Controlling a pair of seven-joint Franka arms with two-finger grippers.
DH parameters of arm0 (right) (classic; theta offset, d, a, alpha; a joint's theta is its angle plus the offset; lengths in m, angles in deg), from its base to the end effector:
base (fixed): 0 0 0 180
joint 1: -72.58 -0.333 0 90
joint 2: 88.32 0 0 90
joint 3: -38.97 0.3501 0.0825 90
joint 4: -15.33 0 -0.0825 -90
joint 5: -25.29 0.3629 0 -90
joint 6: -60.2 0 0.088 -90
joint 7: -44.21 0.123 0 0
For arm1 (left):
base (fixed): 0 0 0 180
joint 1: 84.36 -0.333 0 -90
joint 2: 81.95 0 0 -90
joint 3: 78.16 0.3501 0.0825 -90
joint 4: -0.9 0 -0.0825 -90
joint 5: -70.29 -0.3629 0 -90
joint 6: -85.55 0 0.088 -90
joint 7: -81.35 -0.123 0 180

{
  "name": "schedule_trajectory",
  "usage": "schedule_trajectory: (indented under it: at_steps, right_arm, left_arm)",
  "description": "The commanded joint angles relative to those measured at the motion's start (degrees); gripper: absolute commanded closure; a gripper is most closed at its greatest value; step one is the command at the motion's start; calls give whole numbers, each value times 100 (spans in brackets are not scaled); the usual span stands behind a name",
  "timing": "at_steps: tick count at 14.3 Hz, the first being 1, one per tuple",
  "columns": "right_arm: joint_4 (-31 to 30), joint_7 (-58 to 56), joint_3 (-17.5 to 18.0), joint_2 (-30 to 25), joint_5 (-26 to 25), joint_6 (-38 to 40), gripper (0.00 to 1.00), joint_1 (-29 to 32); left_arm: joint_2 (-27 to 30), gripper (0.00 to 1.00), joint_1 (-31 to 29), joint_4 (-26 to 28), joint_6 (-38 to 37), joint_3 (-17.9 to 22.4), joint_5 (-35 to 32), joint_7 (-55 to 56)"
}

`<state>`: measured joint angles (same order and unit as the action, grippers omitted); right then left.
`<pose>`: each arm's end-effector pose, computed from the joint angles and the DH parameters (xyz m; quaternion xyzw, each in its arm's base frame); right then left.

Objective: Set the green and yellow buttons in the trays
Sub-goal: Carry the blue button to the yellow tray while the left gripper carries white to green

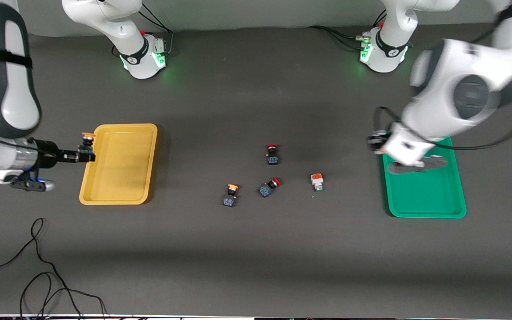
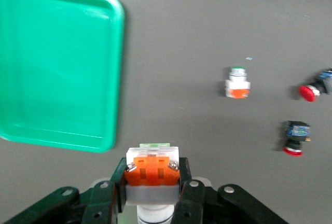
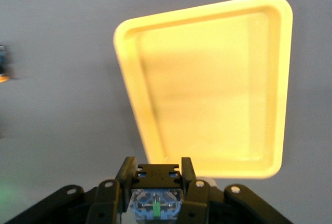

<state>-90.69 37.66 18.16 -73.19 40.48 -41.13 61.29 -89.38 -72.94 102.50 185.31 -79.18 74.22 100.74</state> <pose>0.5645 -0.0545 0.3964 -0.9812 0.0741 0.1483 0.0988 0.5494 -0.1282 0.4938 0.9938 0.0689 -0.0871 0.0109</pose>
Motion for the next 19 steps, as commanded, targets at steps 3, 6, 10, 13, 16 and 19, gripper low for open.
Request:
schedule_trajectory:
  at_steps: [3,6,10,13,16,19]
  right_arm:
    - [-331,-1083,-90,972,134,-1246,100,266]
    - [-541,-1208,-81,1343,362,-1888,100,250]
    - [-709,-1182,-46,1362,371,-2198,0,206]
    - [-526,-885,-46,1046,389,-1603,0,-162]
    - [-8,466,-46,834,380,-829,0,-969]
    - [581,1724,-37,930,624,-704,0,-1901]
  left_arm:
    - [23,68,-1017,429,419,-56,-226,-1216]
    - [-109,68,-1212,1316,1736,-65,-523,-1428]
    - [-889,65,-1291,1793,3275,-56,-648,-1490]
    - [-1558,65,-1291,1828,4058,-56,-797,-1490]
    - [-1788,56,-1291,1828,4227,-56,-815,-1499]
    - [-1727,0,-1300,1775,4096,-56,-859,-1534]
